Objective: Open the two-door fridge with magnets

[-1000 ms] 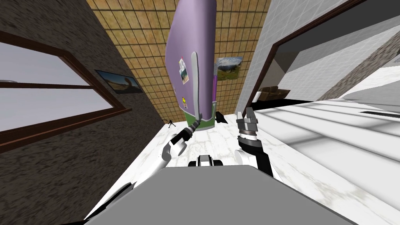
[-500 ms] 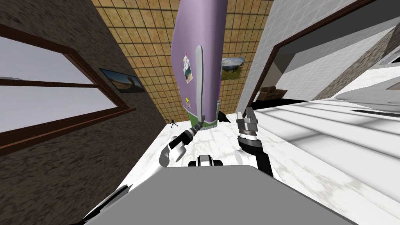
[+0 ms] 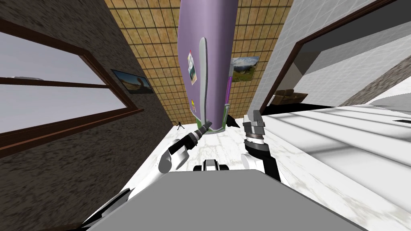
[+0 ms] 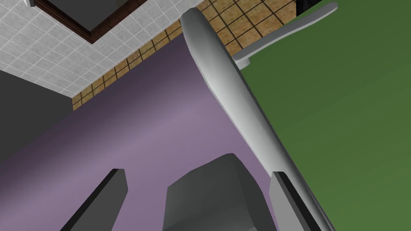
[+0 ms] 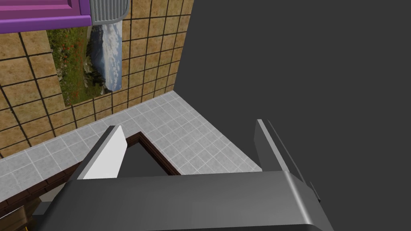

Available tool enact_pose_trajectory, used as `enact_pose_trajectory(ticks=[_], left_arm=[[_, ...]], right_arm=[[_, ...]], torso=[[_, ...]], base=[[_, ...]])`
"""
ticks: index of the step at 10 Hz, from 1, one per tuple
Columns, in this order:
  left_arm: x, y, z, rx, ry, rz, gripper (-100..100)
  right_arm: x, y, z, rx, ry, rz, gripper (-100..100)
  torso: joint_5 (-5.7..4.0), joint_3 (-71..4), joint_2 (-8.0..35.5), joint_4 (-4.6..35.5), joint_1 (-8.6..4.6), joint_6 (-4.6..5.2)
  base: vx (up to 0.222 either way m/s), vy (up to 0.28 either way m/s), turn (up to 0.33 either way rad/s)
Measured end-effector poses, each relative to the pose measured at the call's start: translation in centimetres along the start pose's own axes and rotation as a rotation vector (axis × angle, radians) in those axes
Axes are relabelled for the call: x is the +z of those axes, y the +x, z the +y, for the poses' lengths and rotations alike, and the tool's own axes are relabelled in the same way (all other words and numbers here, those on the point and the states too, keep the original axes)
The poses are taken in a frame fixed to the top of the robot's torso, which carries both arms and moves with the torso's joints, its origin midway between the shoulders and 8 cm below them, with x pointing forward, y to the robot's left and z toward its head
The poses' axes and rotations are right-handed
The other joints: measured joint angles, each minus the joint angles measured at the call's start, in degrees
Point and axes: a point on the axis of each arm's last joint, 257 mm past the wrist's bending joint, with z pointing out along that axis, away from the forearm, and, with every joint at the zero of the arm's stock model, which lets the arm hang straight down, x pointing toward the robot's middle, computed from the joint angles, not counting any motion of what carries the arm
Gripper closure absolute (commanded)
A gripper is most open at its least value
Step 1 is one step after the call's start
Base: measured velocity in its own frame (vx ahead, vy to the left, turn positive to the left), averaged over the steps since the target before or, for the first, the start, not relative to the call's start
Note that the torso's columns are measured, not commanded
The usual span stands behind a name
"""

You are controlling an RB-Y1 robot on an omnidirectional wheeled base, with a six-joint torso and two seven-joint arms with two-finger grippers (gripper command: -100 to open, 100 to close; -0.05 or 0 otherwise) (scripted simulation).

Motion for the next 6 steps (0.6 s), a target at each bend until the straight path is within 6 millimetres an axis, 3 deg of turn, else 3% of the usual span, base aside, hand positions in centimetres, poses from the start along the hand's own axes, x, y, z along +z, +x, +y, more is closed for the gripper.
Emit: enact_pose_trajectory(ticks=[6], left_arm=[[-2.0, 1.7, -2.0, -0.005, -0.008, 0.068, -100]], right_arm=[[0.0, 0.0, 0.0, 0.0, 0.0, 0.0, 0]], torso=[[-0.01, 0.1, 0.4, 0.6, 0.11, -0.07]], base=[[0.04, -0.025, 0.072]])
